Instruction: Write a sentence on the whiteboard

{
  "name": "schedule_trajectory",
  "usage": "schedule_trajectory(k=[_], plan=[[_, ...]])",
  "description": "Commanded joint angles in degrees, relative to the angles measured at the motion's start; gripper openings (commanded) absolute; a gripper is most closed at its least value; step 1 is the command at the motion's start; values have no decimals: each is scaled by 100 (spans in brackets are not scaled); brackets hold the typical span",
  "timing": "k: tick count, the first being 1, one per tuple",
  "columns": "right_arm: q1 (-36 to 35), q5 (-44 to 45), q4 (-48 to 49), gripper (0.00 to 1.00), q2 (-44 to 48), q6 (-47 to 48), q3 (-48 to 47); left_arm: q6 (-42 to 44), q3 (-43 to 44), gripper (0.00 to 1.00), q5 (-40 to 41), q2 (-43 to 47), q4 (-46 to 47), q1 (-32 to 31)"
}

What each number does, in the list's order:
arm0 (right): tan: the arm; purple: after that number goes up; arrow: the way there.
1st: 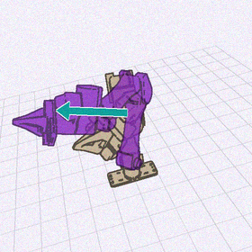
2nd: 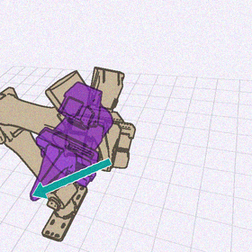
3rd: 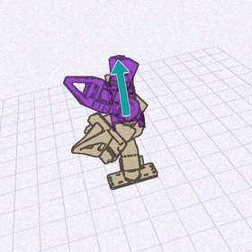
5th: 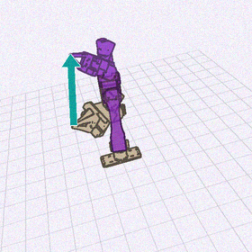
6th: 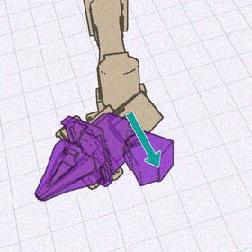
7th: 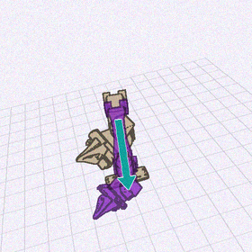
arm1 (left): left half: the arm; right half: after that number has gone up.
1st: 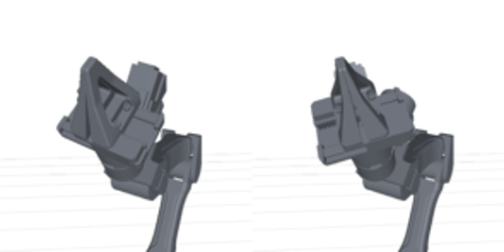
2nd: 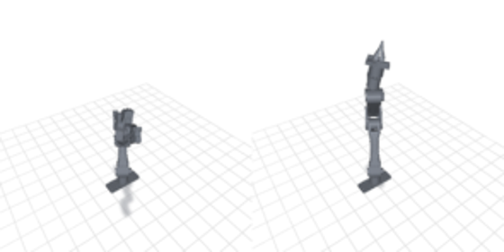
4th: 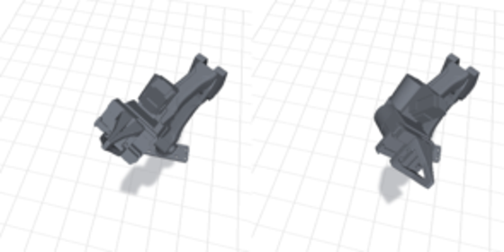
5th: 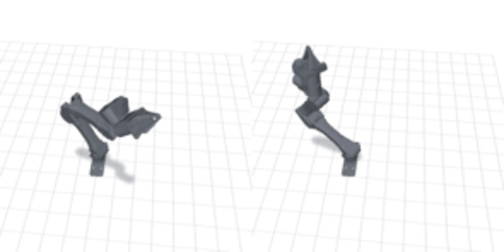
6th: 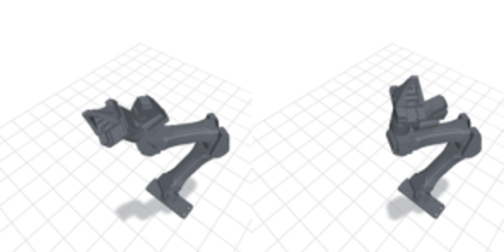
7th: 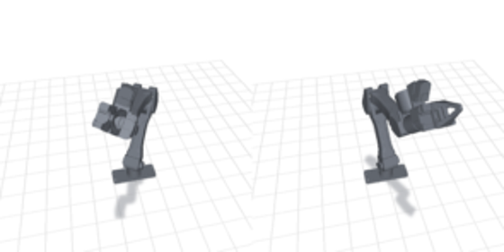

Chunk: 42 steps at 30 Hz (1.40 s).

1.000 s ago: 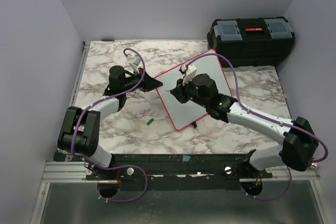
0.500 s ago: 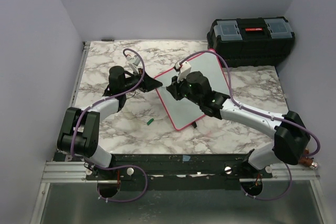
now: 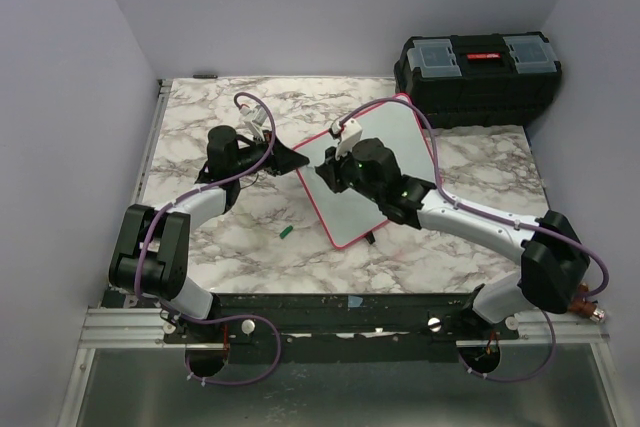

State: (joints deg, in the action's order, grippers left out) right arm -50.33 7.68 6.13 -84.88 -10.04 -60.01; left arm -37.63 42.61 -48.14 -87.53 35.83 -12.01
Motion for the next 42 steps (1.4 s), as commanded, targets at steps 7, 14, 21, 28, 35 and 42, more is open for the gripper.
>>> schedule_trajectory(k=[7, 14, 21, 28, 35, 42], plan=[[-231, 208, -278, 1, 45, -140, 344, 370, -25, 0, 173, 180, 253, -30], [-303, 229, -423, 1, 256, -199, 383, 370, -33, 0, 174, 186, 266, -29], [-314, 325, -364, 1, 546, -244, 241, 383, -42, 0, 169, 191, 261, -39], [-314, 645, -331, 1, 342, -218, -5, 396, -50, 0, 157, 194, 249, -38], [-305, 793, -191, 1, 61, -154, -108, 439, -61, 0, 155, 235, 240, -47], [-309, 882, -132, 1, -107, -162, -169, 467, -60, 0, 167, 242, 218, -58]])
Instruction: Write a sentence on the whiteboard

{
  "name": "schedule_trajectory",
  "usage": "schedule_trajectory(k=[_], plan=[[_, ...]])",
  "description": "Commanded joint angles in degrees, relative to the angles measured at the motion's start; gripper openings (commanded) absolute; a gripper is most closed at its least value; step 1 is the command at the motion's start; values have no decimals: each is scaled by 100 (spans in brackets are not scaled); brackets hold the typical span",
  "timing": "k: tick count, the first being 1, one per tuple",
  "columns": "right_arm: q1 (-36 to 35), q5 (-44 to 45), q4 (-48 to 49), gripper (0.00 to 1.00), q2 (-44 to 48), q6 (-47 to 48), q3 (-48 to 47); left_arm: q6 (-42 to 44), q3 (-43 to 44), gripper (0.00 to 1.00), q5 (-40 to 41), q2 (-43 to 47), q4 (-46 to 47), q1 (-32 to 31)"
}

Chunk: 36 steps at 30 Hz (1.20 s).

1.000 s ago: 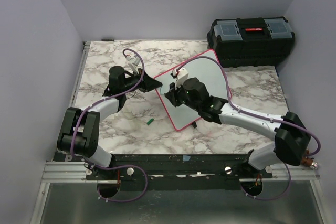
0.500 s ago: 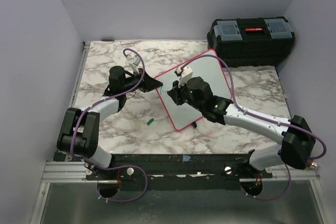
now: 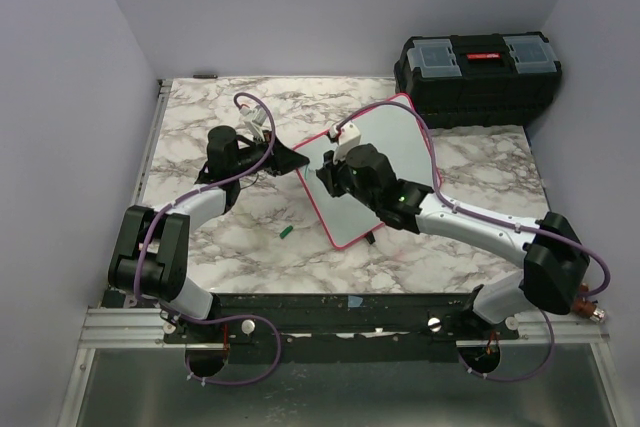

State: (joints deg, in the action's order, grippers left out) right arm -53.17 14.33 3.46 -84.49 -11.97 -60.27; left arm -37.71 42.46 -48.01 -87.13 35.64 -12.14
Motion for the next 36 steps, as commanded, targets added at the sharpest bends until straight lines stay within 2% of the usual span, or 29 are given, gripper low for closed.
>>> schedule_trajectory(k=[1, 13, 22, 36], plan=[[-19, 197, 142, 1, -160, 17, -151, 480, -45, 0, 153, 198, 242, -45], [-18, 253, 94, 1, -249, -7, -184, 488, -45, 0, 147, 219, 222, -60], [-21, 169, -87, 1, 245, -160, 313, 484, -35, 0, 158, 223, 215, -61], [-19, -50, -71, 1, 650, -349, 217, 479, -36, 0, 155, 223, 224, -62]])
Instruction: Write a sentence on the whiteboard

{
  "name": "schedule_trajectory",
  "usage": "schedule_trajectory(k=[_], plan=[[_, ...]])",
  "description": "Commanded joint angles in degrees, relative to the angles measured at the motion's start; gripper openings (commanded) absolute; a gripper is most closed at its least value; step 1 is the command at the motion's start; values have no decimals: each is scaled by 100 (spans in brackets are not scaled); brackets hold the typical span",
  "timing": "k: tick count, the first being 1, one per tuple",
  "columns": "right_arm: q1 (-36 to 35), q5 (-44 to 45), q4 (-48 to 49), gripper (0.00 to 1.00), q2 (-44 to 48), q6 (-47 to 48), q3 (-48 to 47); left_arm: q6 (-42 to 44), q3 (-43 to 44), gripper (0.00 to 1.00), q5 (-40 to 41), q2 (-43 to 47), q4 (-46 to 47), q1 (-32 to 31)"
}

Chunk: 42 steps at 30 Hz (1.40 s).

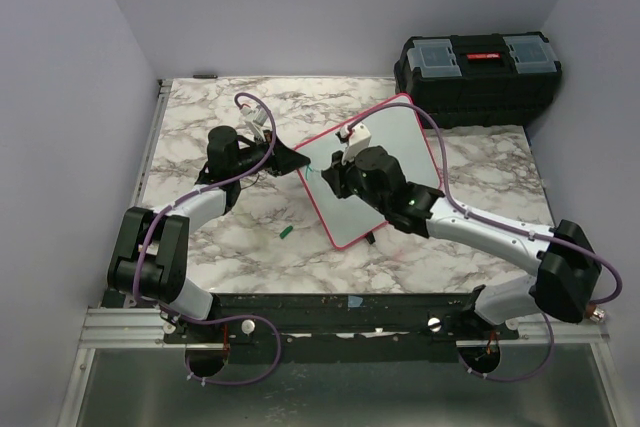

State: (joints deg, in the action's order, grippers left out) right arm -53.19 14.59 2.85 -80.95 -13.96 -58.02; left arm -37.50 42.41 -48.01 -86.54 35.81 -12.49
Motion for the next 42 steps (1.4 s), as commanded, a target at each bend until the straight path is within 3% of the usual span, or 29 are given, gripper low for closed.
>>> schedule_trajectory(k=[1, 23, 42], plan=[[-17, -85, 17, 1, 314, -174, -10, 463, -31, 0, 152, 164, 205, -32], [-9, 812, -118, 1, -261, -309, -505, 430, -216, 0, -201, 296, 719, -43], [-23, -16, -263, 1, -67, -508, -29, 383, -181, 0, -143, 258, 725, -60]])
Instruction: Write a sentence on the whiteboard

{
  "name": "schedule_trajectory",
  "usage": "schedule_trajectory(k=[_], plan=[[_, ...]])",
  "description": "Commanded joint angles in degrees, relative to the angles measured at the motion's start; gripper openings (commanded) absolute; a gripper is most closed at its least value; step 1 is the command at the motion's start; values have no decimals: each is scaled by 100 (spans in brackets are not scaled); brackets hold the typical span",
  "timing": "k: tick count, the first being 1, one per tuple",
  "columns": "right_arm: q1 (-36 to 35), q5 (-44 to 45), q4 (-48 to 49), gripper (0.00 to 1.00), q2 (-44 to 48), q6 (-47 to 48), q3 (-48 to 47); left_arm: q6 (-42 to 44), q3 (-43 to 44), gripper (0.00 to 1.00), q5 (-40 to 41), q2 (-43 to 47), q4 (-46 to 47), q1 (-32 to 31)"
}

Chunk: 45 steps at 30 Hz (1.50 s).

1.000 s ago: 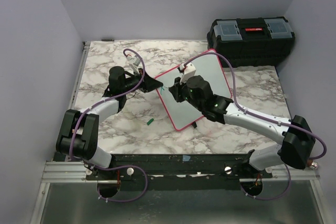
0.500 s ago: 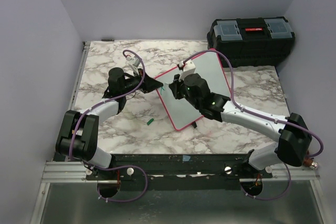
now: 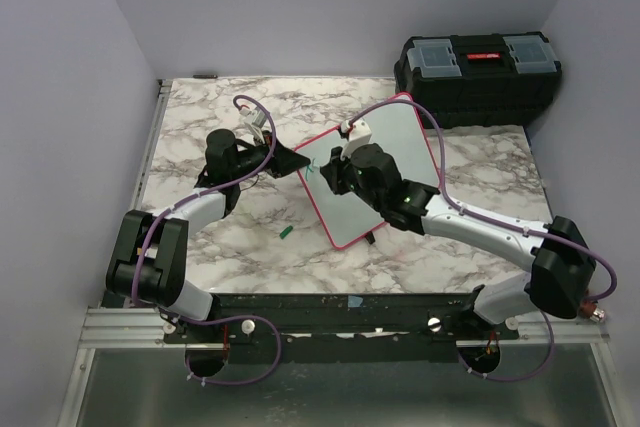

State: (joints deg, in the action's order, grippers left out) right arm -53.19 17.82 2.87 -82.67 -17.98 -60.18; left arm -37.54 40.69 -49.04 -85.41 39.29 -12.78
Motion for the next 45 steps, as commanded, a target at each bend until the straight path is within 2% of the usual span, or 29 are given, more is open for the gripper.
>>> schedule_trajectory(k=[1, 8, 16, 27, 45], plan=[[-19, -387, -277, 1, 119, -120, 199, 388, -8, 0, -43, 140, 386, -32], [-21, -482, -471, 1, 211, -188, 183, 405, 6, 0, -20, 135, 356, -50], [-16, -111, -454, 1, 445, -206, 39, 432, 18, 0, -13, 130, 308, -59], [-19, 360, -404, 1, 45, -229, -322, 475, 9, 0, -26, 165, 265, -58], [-14, 426, -346, 1, -291, -233, -481, 537, 18, 0, -56, 165, 228, -74]])
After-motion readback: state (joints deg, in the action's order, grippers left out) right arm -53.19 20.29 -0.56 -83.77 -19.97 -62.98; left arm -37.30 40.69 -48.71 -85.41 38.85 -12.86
